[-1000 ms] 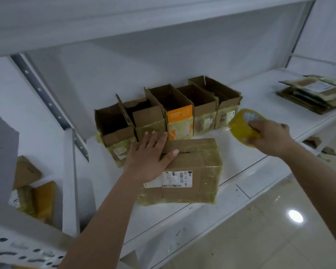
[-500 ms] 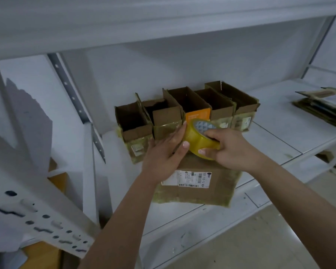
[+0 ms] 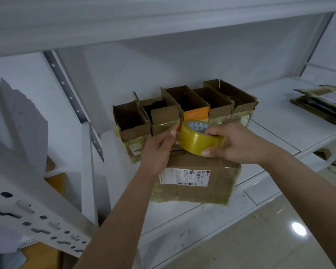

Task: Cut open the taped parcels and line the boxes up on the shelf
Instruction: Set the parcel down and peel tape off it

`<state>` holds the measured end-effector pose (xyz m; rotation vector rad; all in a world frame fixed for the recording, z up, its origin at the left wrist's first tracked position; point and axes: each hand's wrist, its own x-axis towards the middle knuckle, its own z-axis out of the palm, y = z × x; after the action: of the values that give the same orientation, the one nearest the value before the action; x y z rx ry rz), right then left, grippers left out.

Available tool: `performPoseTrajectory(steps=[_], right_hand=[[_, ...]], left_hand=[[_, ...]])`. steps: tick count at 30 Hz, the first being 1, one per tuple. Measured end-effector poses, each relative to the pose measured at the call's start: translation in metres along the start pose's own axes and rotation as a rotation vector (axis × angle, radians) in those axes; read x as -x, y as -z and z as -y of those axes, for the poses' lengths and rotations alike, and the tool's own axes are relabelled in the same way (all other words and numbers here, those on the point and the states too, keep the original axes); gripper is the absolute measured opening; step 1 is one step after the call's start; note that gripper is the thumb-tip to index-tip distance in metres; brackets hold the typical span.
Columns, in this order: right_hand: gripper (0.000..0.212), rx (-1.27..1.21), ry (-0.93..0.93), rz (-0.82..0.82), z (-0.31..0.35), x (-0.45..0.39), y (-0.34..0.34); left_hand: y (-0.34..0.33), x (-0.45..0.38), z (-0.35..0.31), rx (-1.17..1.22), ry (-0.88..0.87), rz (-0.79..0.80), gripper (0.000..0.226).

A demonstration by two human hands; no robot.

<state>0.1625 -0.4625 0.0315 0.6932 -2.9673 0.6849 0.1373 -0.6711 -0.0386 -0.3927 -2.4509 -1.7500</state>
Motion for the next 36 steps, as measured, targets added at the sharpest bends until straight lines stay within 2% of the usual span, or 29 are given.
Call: performPoseTrajectory(steps=[2, 5, 9, 12, 14, 19, 22, 25, 27, 32, 34, 36], right_hand=[[0.038, -0.100, 0.002, -0.029, 0.009, -0.003, 0.009], [0.065, -0.324, -0.077, -0.072, 0.016, -0.012, 0.019], [0.070, -0.445, -0.216, -0.005, 0.007, -0.023, 0.021], [0.071, -0.543, -0.237, 0.065, -0.003, -0.022, 0.024], [0.069, -0.591, -0.238, 0.097, -0.009, -0.019, 0.024], [0.048, -0.724, -0.211, 0.207, -0.025, -0.010, 0.025], [0.037, -0.723, -0.142, 0.230, -0.025, -0.008, 0.029], [0.058, -0.669, -0.167, 0.140, -0.018, -0.016, 0.037], [0.070, -0.593, -0.215, 0.144, -0.015, -0.022, 0.038], [0.074, -0.515, -0.303, 0.124, -0.008, -0.033, 0.031], [0.072, -0.487, -0.312, 0.100, -0.006, -0.037, 0.028], [0.069, -0.479, -0.291, 0.080, -0.005, -0.041, 0.022]], left_hand=[[0.000, -0.001, 0.000, 0.022, -0.020, -0.031, 0.038], [0.000, 0.000, 0.001, 0.047, -0.019, -0.106, 0.037], [0.001, 0.001, -0.003, 0.084, 0.001, -0.208, 0.027], [0.003, 0.001, -0.003, 0.171, 0.036, -0.206, 0.028], [0.003, 0.002, -0.005, 0.203, 0.055, -0.175, 0.038], [0.001, -0.004, -0.004, 0.166, 0.050, -0.248, 0.018], [0.003, -0.010, 0.002, 0.192, 0.072, -0.318, 0.024], [0.006, -0.009, 0.005, 0.242, 0.081, -0.371, 0.028], [0.007, -0.007, 0.007, 0.235, 0.083, -0.392, 0.032], [0.016, -0.001, 0.007, 0.295, 0.141, -0.444, 0.021], [0.019, 0.005, 0.011, 0.321, 0.218, -0.458, 0.020], [0.019, 0.011, 0.015, 0.451, 0.314, -0.471, 0.020]])
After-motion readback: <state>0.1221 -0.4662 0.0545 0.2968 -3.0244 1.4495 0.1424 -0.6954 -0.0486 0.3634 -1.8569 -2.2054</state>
